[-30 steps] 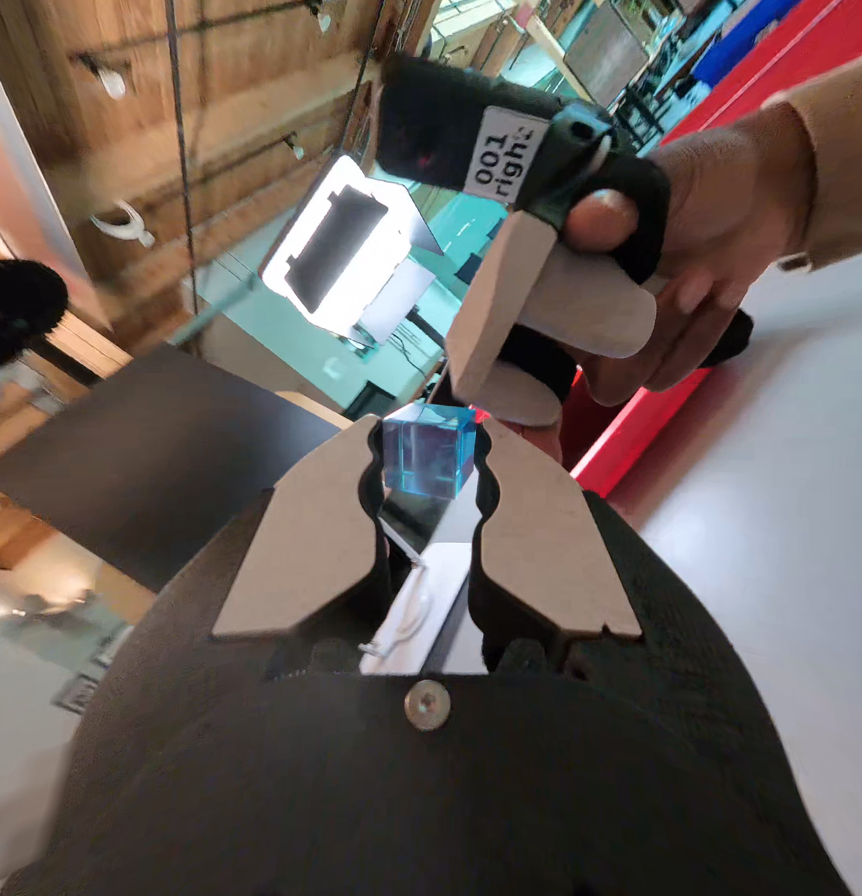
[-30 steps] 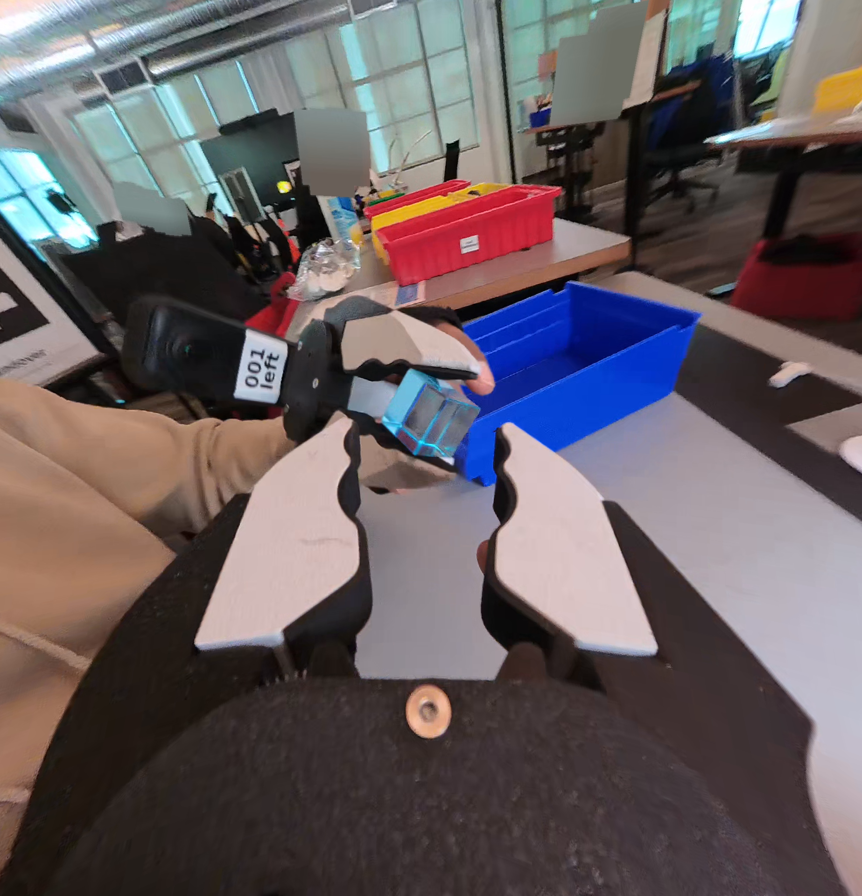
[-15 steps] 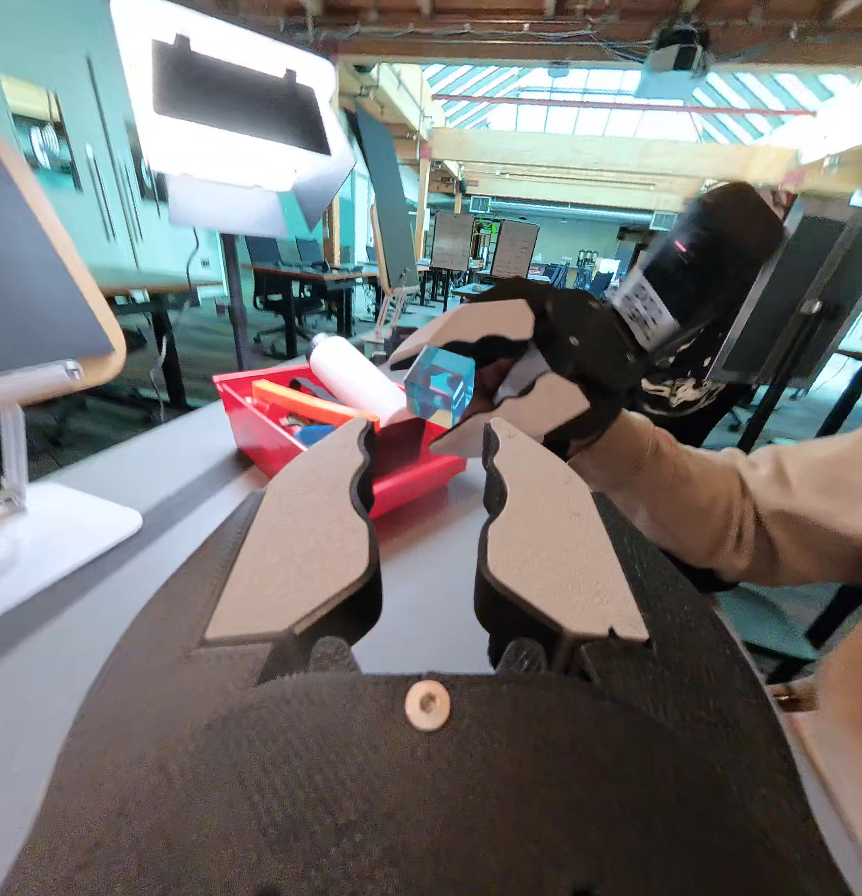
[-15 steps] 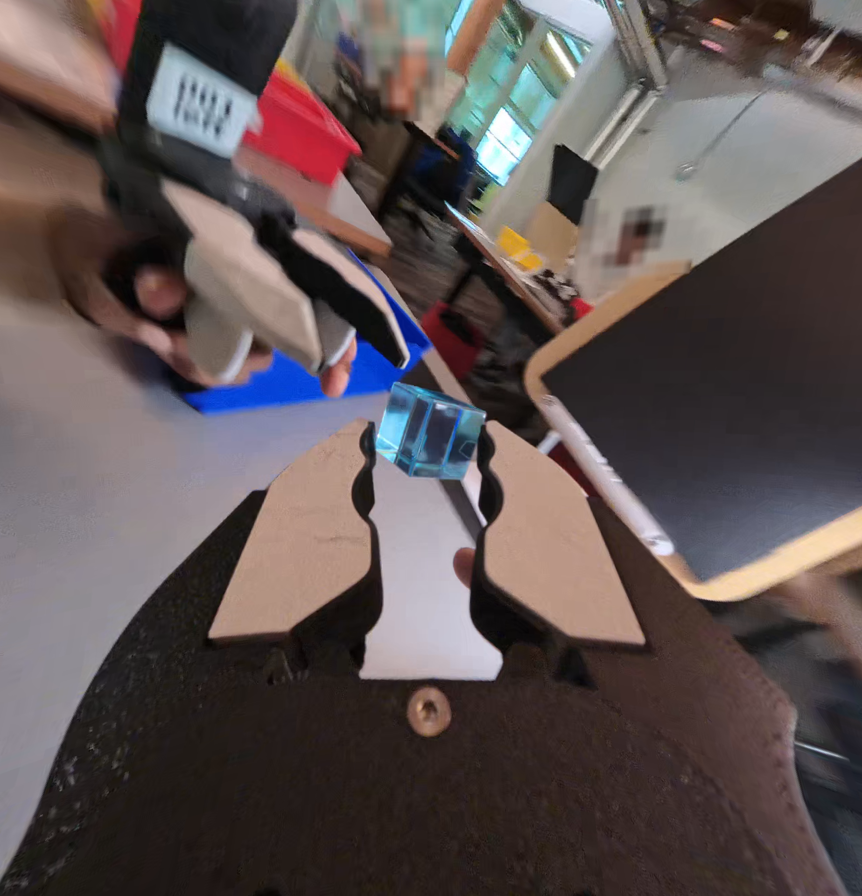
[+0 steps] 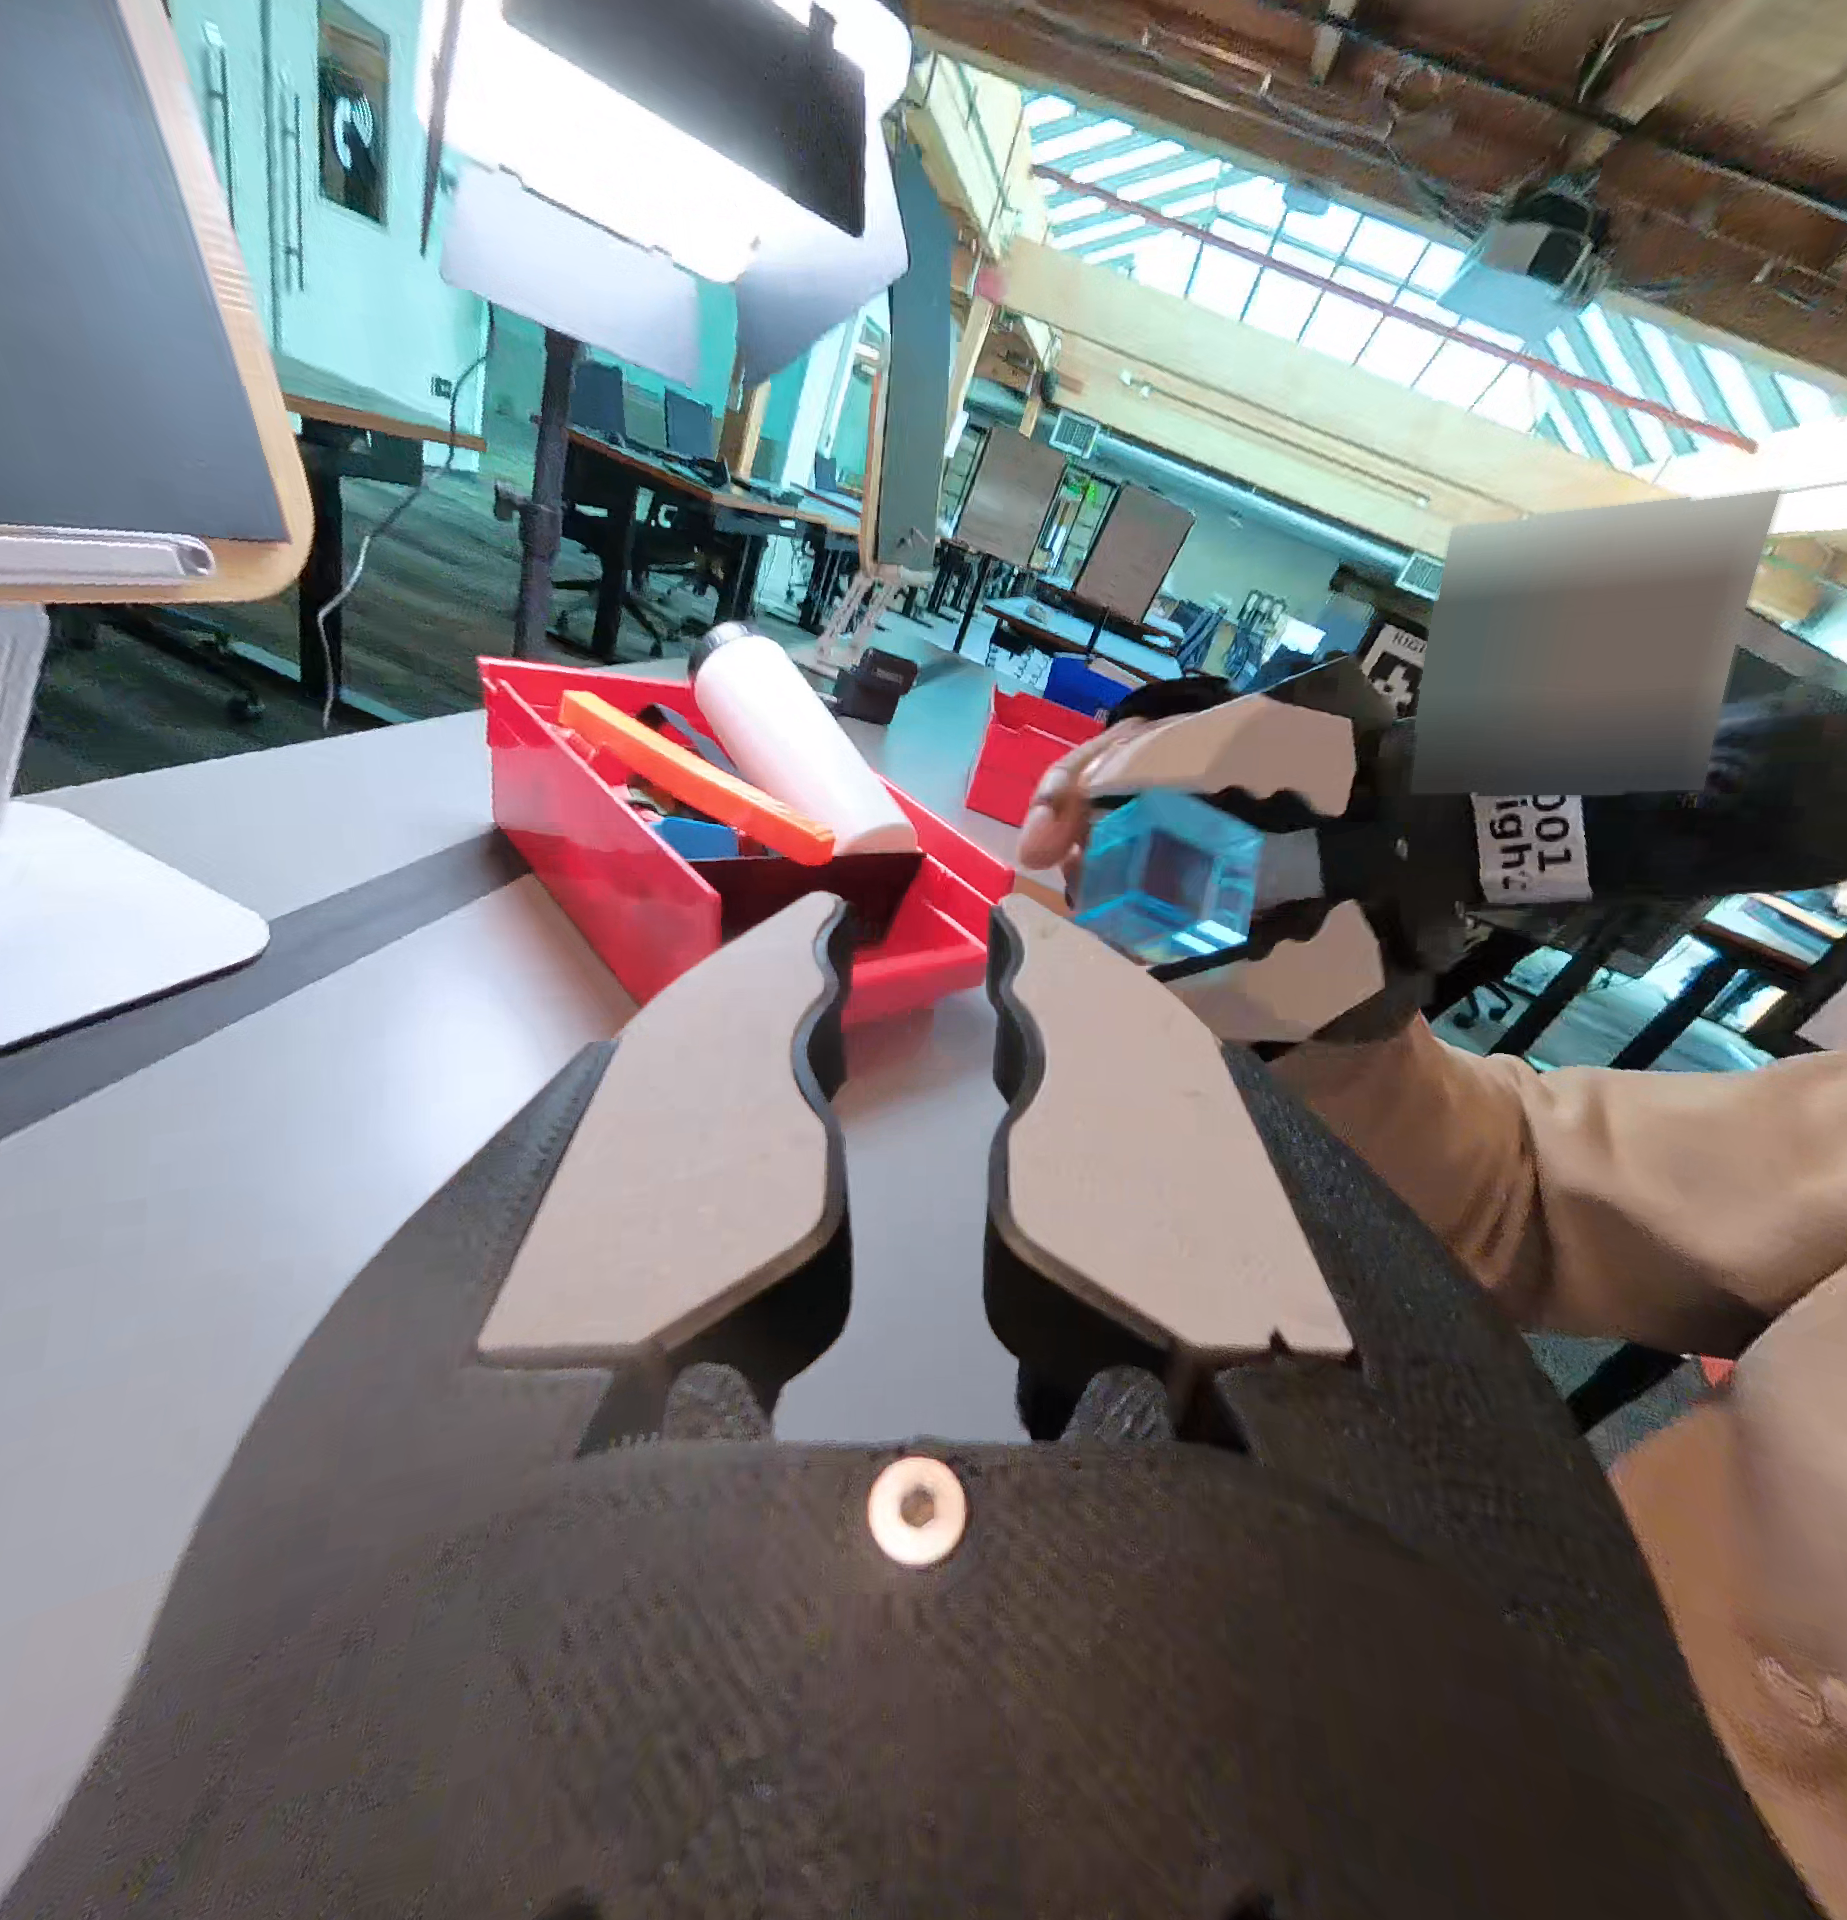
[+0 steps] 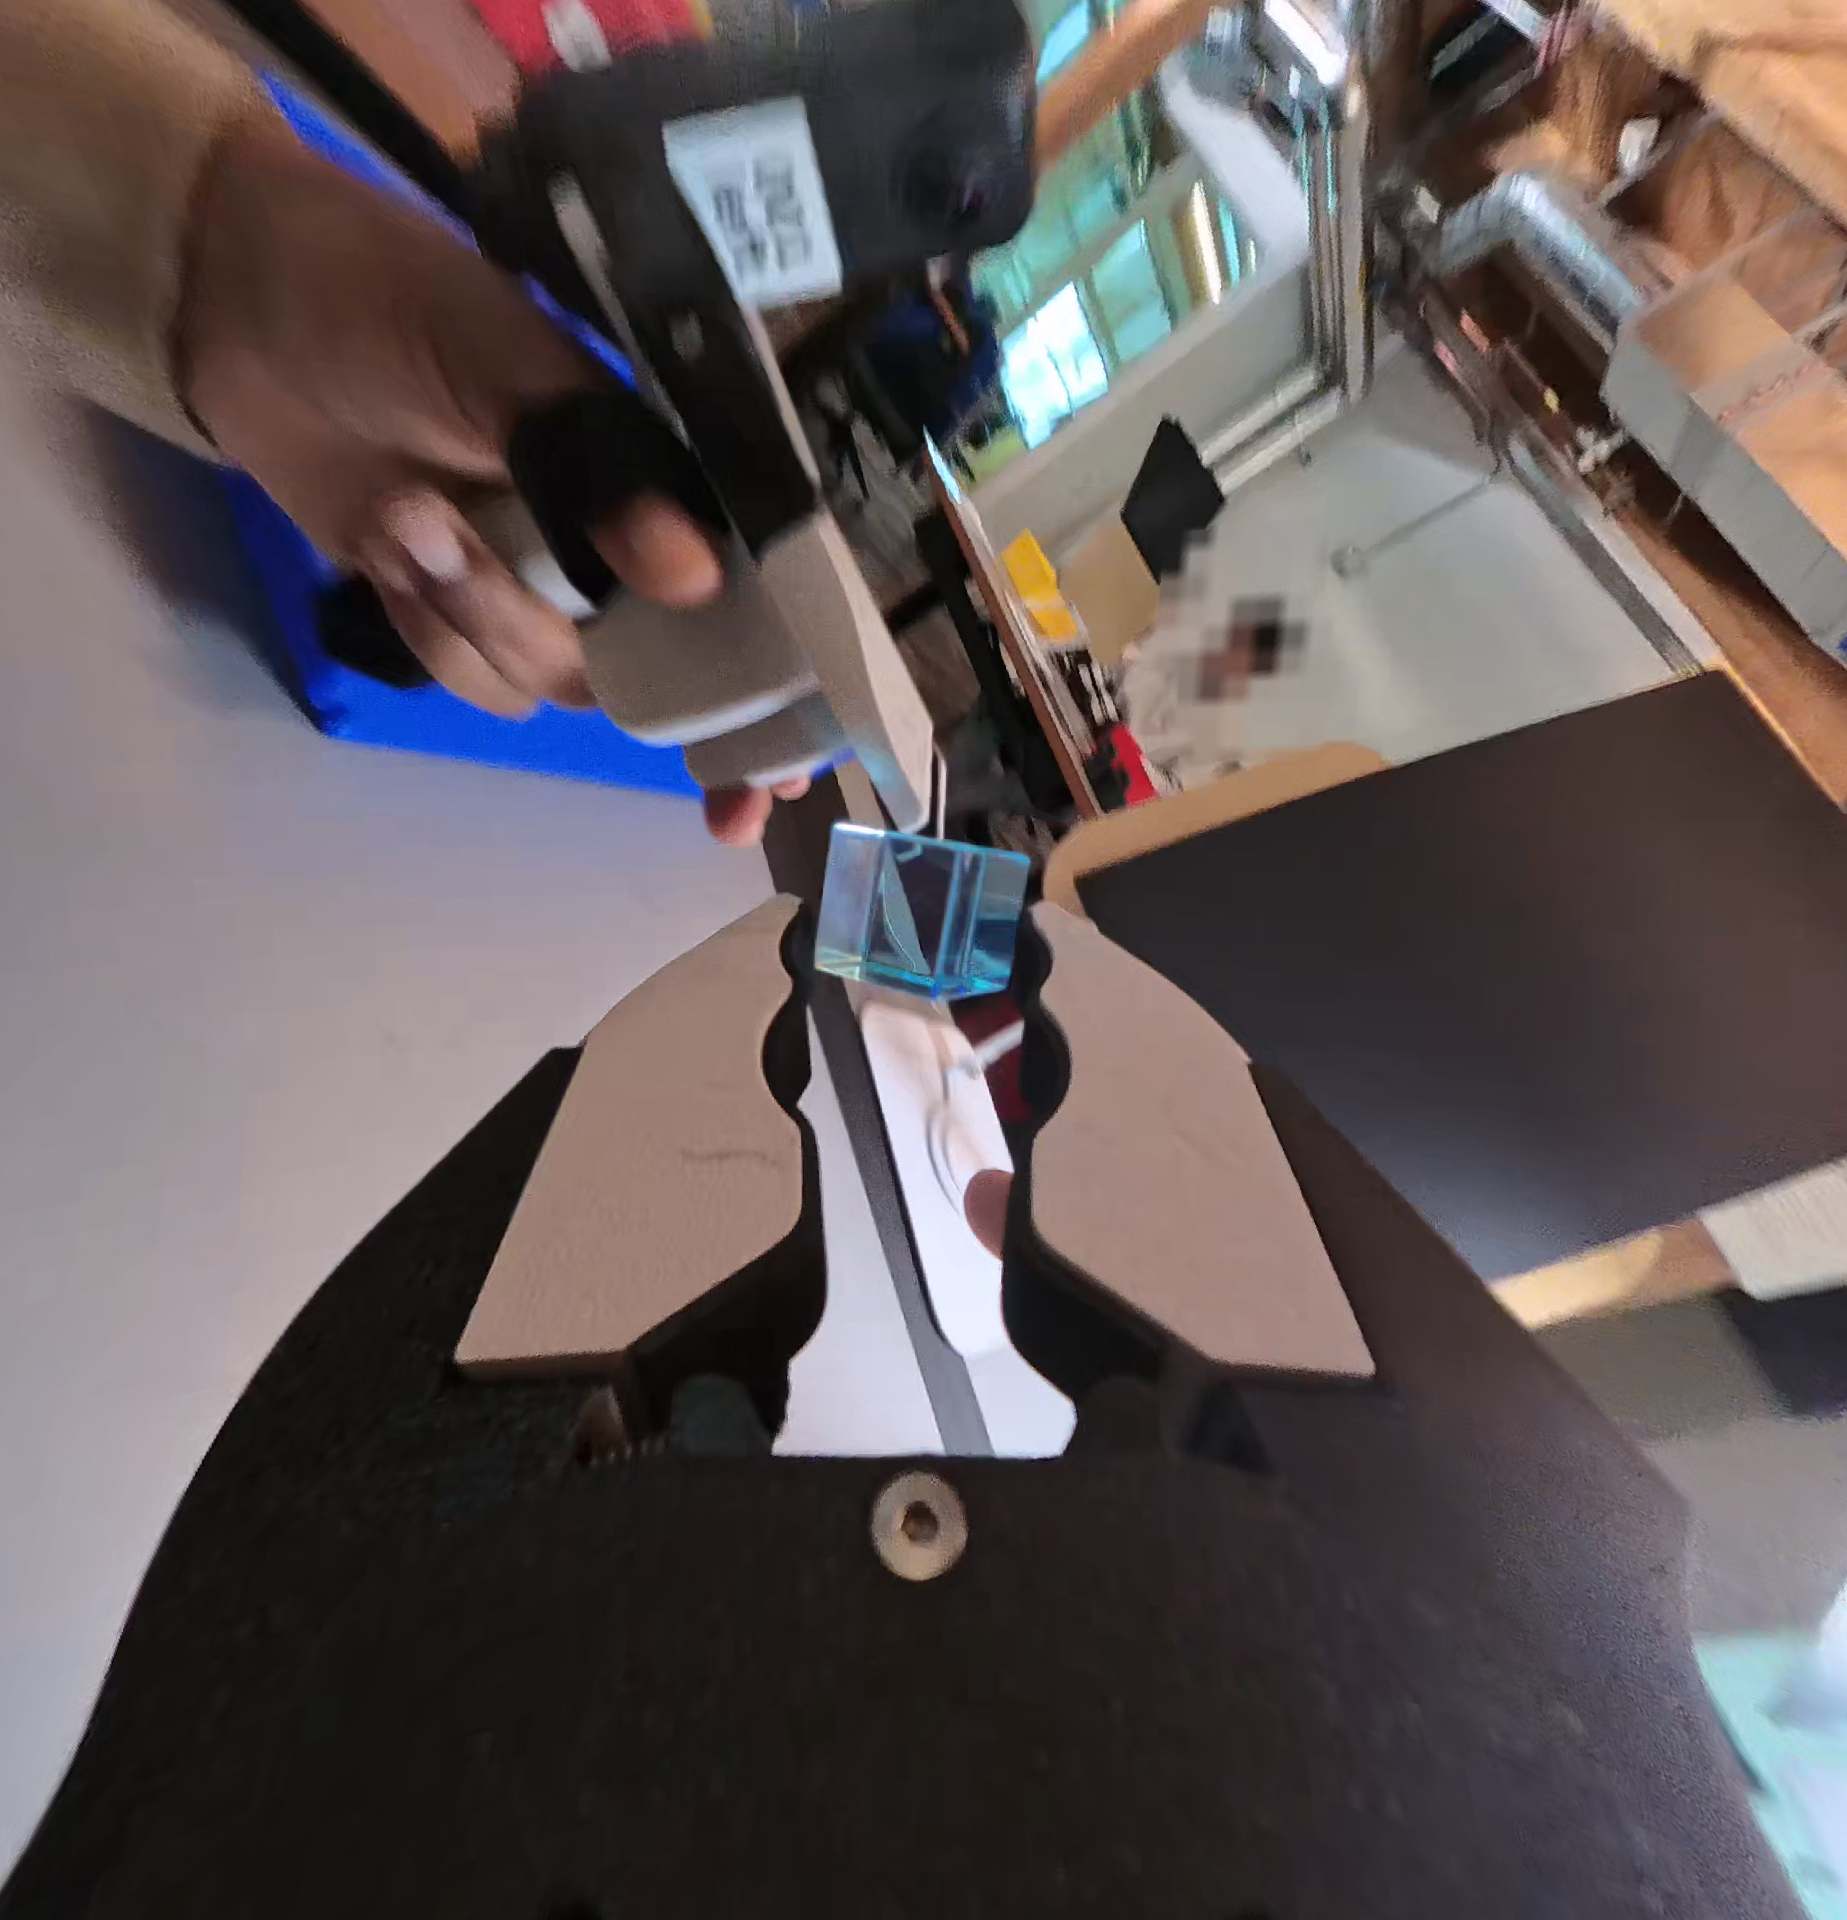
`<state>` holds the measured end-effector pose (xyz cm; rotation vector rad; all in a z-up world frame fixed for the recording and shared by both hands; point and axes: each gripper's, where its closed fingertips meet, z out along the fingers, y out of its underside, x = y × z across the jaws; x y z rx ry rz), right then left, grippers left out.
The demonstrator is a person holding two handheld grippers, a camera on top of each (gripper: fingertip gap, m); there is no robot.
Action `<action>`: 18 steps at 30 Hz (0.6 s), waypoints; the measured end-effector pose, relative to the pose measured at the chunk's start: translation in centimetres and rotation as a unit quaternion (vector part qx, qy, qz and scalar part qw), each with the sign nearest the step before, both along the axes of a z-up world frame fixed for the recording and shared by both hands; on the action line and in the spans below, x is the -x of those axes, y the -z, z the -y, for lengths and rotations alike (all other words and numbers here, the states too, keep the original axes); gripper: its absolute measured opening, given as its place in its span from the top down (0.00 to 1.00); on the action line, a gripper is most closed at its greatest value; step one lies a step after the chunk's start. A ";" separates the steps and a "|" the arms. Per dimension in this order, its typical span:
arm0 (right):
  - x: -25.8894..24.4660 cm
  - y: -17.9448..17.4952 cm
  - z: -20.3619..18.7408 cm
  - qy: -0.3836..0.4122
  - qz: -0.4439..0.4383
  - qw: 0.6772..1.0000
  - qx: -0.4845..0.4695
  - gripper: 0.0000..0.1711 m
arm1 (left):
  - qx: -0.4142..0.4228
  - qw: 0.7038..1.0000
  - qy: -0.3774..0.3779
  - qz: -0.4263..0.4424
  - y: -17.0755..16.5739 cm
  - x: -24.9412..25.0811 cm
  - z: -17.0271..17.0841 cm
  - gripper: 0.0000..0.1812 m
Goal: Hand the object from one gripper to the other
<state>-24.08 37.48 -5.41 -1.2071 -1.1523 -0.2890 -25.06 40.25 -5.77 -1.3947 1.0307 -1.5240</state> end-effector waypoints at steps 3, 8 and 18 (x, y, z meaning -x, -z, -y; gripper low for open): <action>0.5 -1.1 1.0 -0.036 -0.043 0.998 0.024 0.79 | 0.015 0.999 0.018 0.026 -0.6 0.5 0.0 0.84; 0.1 0.2 0.1 -0.007 -0.012 1.000 0.027 0.79 | -0.001 0.997 0.078 0.007 -0.5 -0.5 3.1 0.76; 1.7 -3.2 3.5 -0.178 -0.206 0.956 0.112 0.90 | 0.040 0.981 0.175 0.067 -2.5 0.3 5.5 0.85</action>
